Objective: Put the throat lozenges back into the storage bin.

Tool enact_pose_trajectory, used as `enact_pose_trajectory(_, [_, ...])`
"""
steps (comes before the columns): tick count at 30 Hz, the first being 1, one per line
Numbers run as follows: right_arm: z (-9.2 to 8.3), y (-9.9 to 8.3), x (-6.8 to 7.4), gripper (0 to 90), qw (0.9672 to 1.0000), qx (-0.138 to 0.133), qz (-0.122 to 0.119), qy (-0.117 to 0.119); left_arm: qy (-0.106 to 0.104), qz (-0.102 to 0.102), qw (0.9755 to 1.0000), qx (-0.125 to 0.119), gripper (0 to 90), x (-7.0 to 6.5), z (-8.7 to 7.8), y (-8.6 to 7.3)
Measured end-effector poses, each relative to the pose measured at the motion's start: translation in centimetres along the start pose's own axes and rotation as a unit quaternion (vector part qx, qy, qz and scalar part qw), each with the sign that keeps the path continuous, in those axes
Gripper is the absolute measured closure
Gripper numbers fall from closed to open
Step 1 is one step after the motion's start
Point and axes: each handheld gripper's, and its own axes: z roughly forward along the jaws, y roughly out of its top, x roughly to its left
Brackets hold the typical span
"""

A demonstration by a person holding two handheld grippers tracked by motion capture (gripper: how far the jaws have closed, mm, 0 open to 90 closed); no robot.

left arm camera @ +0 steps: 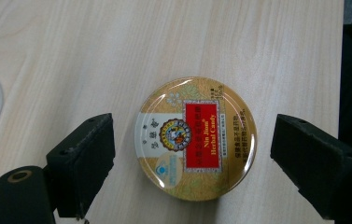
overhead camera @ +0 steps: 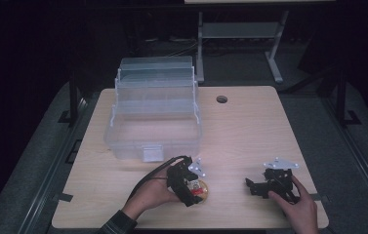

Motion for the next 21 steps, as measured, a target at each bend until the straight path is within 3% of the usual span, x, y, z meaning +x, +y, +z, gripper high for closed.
enact_pose_trajectory(21, [0.0,0.0,0.0,0.0,1.0,0.0,0.0,-0.001,0.005,0.02,0.9988,0.043,13.1,-0.5,2.4,0.5])
